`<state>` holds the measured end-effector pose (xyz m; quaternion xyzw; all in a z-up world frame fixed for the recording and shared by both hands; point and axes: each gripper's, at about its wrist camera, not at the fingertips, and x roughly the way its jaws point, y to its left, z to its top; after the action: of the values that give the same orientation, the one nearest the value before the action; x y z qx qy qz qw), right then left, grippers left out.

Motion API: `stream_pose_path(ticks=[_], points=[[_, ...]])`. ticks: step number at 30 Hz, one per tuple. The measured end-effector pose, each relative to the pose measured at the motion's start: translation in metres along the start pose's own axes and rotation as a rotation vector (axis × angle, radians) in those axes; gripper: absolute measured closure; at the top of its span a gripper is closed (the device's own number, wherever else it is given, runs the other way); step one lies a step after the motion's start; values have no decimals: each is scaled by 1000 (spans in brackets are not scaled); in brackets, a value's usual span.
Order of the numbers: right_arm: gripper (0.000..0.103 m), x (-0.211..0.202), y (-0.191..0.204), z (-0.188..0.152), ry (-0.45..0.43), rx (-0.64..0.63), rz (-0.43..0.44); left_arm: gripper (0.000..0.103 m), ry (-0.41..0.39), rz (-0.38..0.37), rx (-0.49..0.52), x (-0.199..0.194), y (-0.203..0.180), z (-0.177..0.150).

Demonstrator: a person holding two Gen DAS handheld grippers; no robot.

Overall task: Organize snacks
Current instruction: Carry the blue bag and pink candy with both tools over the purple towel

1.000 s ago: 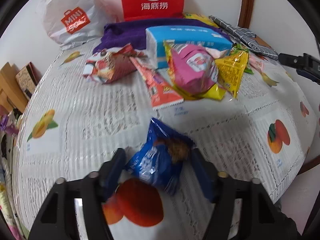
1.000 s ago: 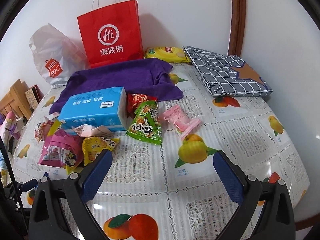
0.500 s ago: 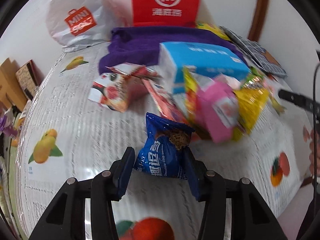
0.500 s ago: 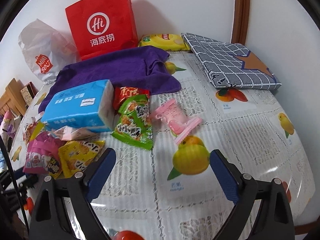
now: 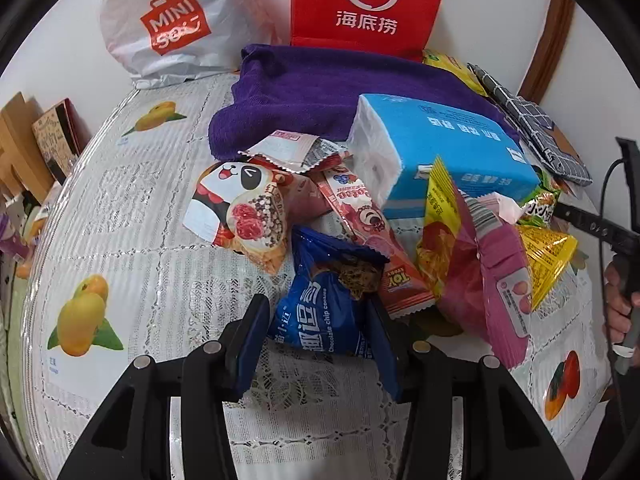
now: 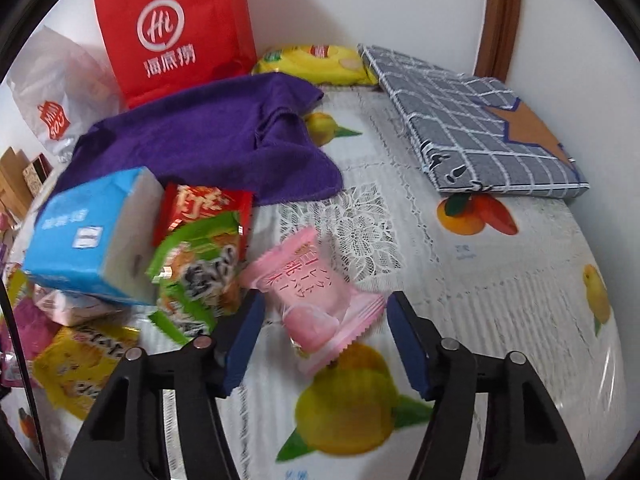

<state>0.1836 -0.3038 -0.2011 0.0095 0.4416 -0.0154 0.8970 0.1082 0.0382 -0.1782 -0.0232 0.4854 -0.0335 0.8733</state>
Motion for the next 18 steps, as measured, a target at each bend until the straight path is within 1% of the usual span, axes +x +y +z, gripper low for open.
stream_pose_path(ticks=[2, 4, 7, 10, 18], points=[[46, 3, 1, 0, -8, -17, 3, 56, 5, -3, -7, 1, 1, 0], [51, 1, 4, -1, -30, -40, 1, 56, 6, -8, -13, 1, 3, 0], [56, -2, 9, -4, -36, -72, -7, 56, 5, -5, -15, 1, 3, -1], [57, -12, 9, -11, -35, -72, 10, 56, 2, -10, -25, -3, 5, -2], [57, -52, 2, -31, -67, -23, 14, 56, -20, -12, -24, -22, 1, -11]])
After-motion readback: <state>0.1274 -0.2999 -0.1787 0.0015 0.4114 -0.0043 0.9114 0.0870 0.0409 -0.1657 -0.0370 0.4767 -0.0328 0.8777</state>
